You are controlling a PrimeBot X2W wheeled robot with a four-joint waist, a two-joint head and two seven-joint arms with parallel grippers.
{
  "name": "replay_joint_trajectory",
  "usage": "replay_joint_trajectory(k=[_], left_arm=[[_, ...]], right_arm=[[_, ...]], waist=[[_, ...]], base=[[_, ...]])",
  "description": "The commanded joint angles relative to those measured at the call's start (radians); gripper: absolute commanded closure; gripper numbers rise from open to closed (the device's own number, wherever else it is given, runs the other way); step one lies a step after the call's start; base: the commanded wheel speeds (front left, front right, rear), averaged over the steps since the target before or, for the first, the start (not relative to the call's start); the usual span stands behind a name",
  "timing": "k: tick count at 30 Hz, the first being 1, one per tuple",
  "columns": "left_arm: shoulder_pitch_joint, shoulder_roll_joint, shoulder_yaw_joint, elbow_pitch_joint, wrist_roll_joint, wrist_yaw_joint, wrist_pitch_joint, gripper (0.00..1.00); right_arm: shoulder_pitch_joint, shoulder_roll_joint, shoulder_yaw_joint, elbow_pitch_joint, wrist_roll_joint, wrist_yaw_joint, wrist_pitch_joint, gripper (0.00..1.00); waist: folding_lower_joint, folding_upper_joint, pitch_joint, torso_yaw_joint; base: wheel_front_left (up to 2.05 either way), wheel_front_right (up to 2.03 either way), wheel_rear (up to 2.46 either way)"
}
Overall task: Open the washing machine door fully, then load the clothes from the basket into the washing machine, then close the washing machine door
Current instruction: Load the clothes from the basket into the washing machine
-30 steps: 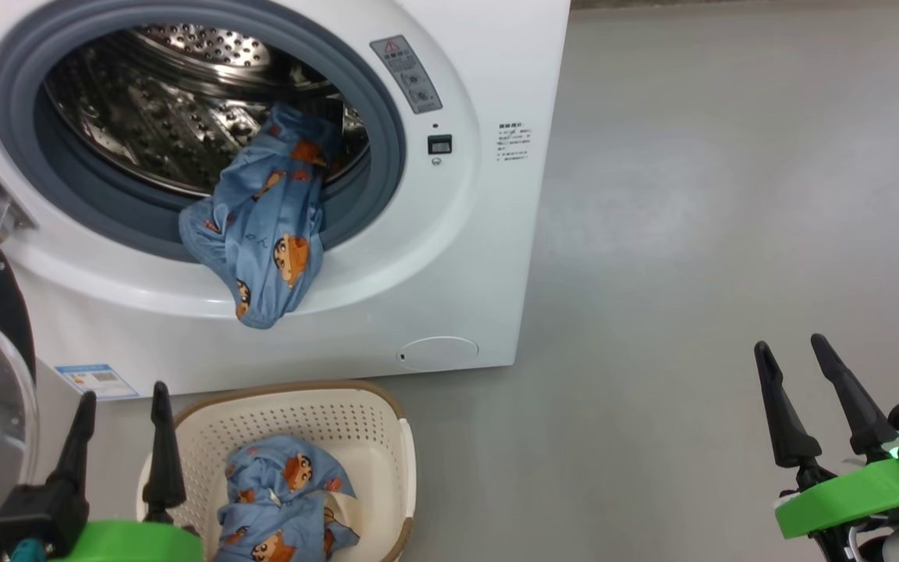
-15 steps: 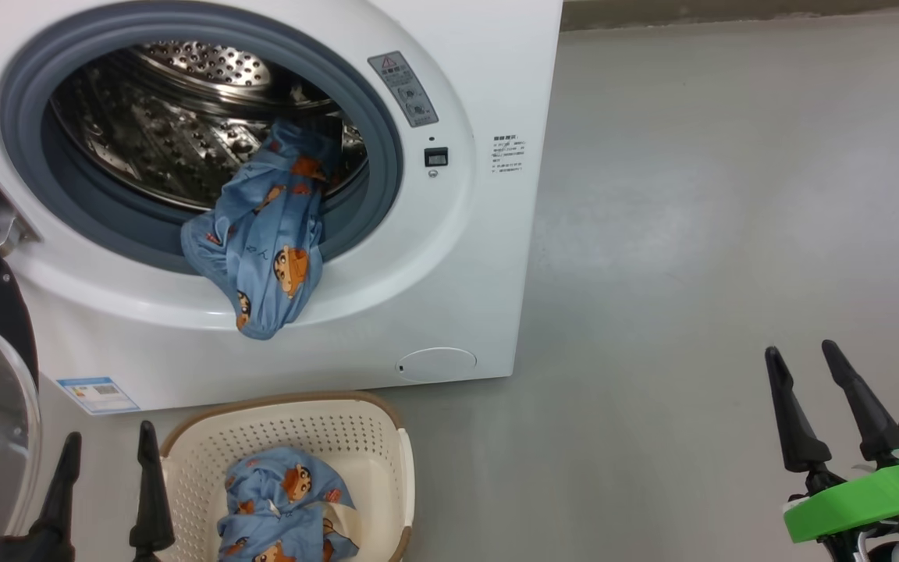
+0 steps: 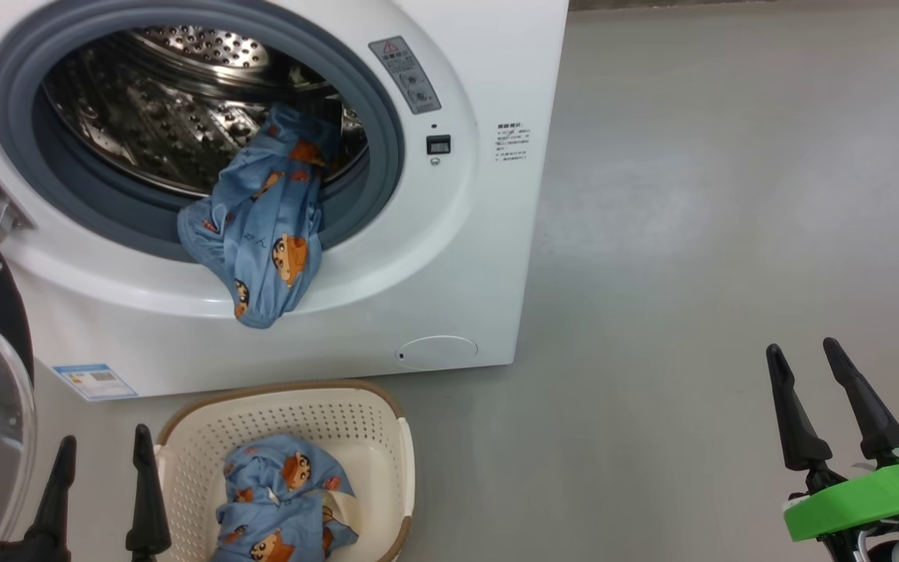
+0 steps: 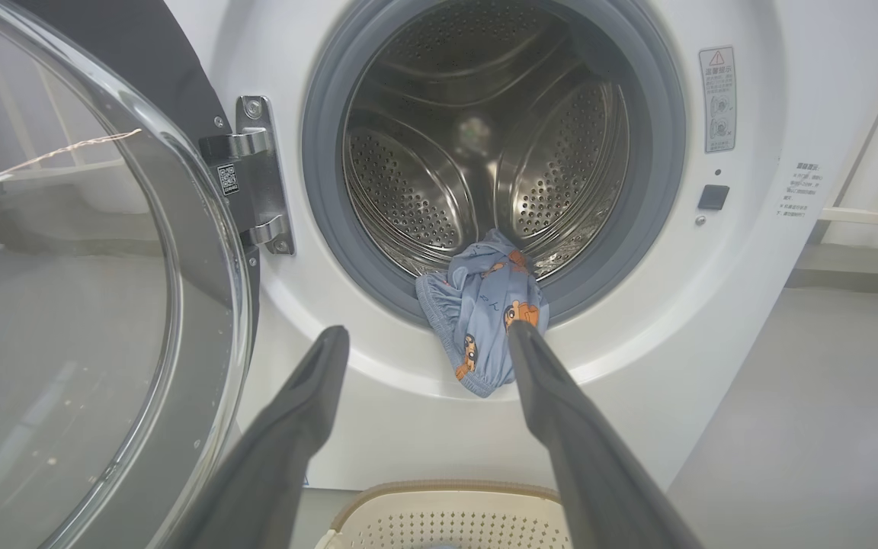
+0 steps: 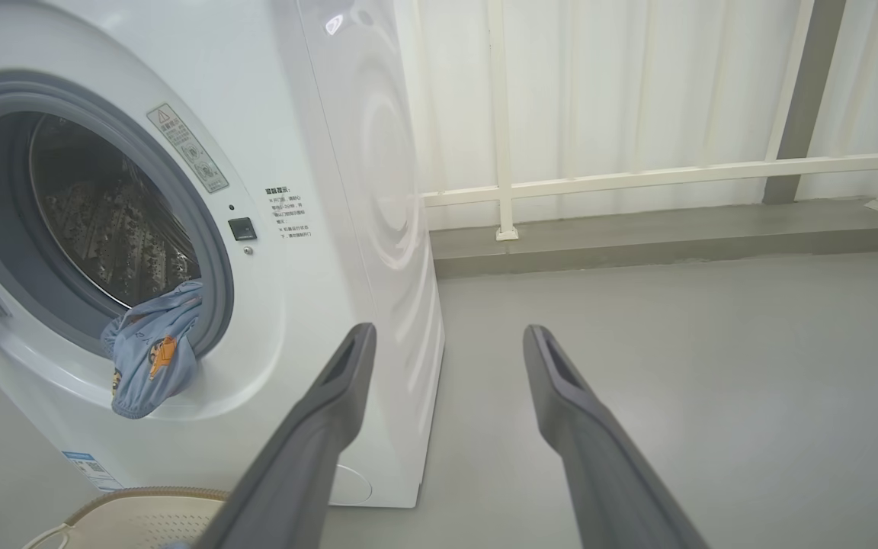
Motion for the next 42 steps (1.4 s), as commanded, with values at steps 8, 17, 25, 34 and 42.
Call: replay_joint_trajectory(k=[8, 17, 25, 34, 42], left_arm=[[-0.075, 0.008, 0.018, 0.018, -0.017, 0.001, -0.005, 0.0], [-0.214, 0.05, -0.012, 0.121, -0.041, 0.001, -0.006, 0.0], [-0.38, 0.093, -0.044, 0.263, -0.088, 0.001, -0.006, 0.0], [-0.552, 0.136, -0.075, 0.421, -0.109, 0.001, -0.006, 0.0], [-0.694, 0.18, -0.125, 0.542, -0.128, 0.001, -0.006, 0.0]], right_arm=[[-0.028, -0.01, 0.017, -0.033, -0.011, 0.005, -0.008, 0.0], [-0.088, 0.022, 0.024, -0.037, -0.017, 0.005, -0.008, 0.0], [-0.142, 0.041, 0.034, -0.04, -0.023, 0.005, -0.008, 0.0], [-0.206, 0.053, 0.051, -0.046, -0.031, 0.005, -0.008, 0.0], [-0.273, 0.071, 0.071, -0.051, -0.036, 0.005, -0.008, 0.0]], waist=[[0.0, 0.0, 0.051, 0.001], [0.0, 0.0, 0.138, -0.018], [0.0, 0.0, 0.227, -0.035], [0.0, 0.0, 0.328, -0.06], [0.0, 0.0, 0.416, -0.088]], base=[[0.0, 0.0, 0.0], [0.0, 0.0, 0.0], [0.0, 0.0, 0.0], [0.0, 0.0, 0.0], [0.0, 0.0, 0.0]])
